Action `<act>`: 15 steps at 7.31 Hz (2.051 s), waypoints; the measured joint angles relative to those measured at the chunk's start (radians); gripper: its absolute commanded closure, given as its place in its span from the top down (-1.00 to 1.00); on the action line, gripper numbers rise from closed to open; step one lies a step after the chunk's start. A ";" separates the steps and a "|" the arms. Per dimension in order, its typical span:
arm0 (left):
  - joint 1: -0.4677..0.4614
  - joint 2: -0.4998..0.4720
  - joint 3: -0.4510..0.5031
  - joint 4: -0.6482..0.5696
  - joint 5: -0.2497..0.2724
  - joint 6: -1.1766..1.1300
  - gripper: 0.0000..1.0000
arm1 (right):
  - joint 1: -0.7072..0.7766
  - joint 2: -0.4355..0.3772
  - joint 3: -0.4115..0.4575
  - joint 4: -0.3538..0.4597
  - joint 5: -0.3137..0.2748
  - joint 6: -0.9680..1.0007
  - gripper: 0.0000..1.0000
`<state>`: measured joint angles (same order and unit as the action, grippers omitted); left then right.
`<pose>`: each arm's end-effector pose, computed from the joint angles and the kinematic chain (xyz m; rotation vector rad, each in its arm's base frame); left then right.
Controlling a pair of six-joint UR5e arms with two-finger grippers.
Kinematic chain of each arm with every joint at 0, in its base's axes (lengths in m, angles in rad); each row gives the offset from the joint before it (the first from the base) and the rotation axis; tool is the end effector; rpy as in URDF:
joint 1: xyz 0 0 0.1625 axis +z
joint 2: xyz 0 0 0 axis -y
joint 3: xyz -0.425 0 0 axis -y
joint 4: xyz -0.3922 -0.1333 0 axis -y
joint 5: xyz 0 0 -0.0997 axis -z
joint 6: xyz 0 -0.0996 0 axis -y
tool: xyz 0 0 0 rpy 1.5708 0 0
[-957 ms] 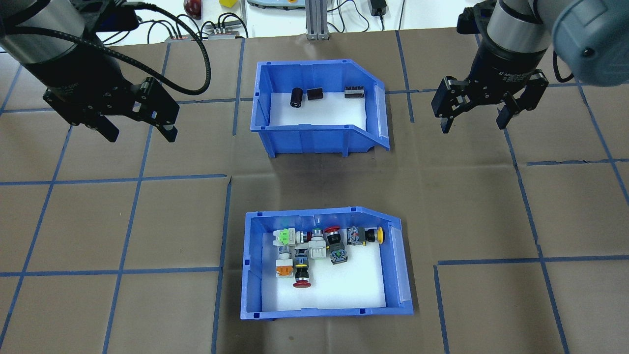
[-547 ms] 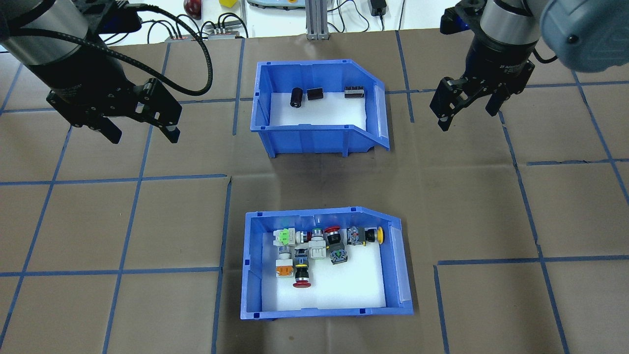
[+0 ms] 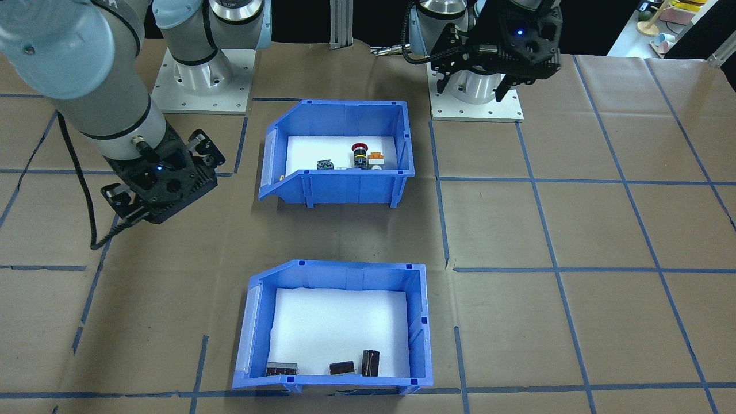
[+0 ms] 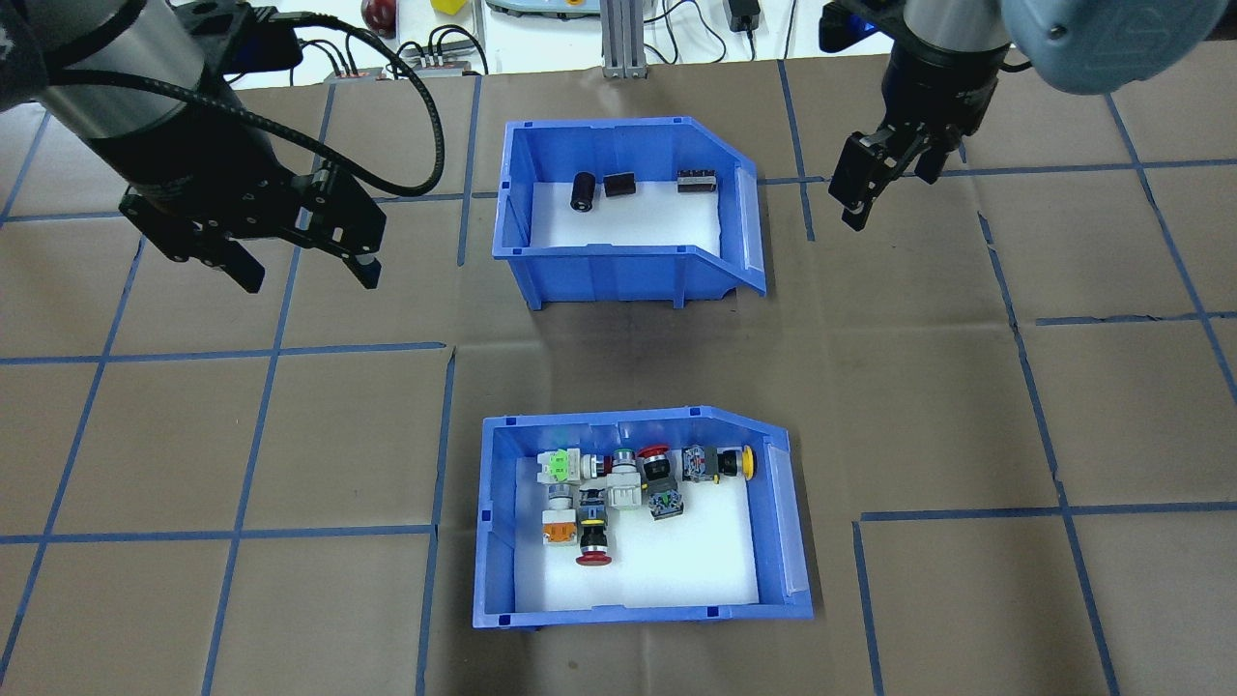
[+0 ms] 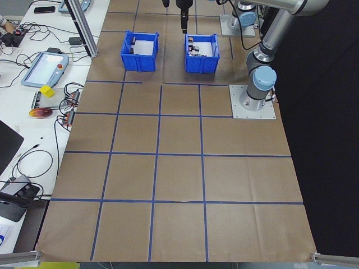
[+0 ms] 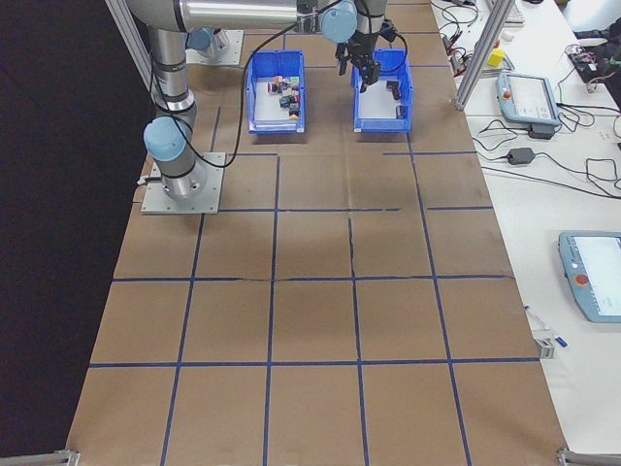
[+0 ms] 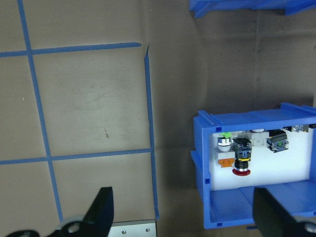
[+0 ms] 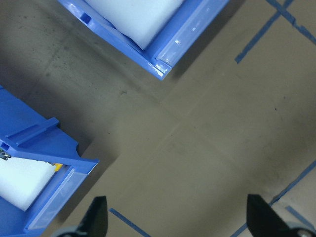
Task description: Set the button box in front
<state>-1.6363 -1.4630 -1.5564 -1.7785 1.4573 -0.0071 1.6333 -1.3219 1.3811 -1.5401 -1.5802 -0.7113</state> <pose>-0.1727 -0.4240 0.5257 -0.0811 -3.0273 -0.1357 0.1687 -0.5771 0.4431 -1.1774 2.8880 0.1376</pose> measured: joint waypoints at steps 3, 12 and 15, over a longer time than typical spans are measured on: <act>-0.078 0.065 -0.151 0.114 -0.021 -0.244 0.98 | 0.107 0.121 -0.096 -0.041 0.007 -0.235 1.00; -0.170 0.410 -0.718 0.380 -0.115 -1.513 0.96 | 0.386 0.391 -0.247 -0.144 -0.072 -0.401 1.00; -0.229 0.403 -0.818 0.537 -0.119 -1.737 0.96 | 0.382 0.408 -0.153 -0.287 -0.072 -0.393 1.00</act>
<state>-1.8655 -1.0600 -2.3748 -1.2414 1.3387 -1.7443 2.0157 -0.9143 1.2277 -1.8274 -1.6521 -1.1040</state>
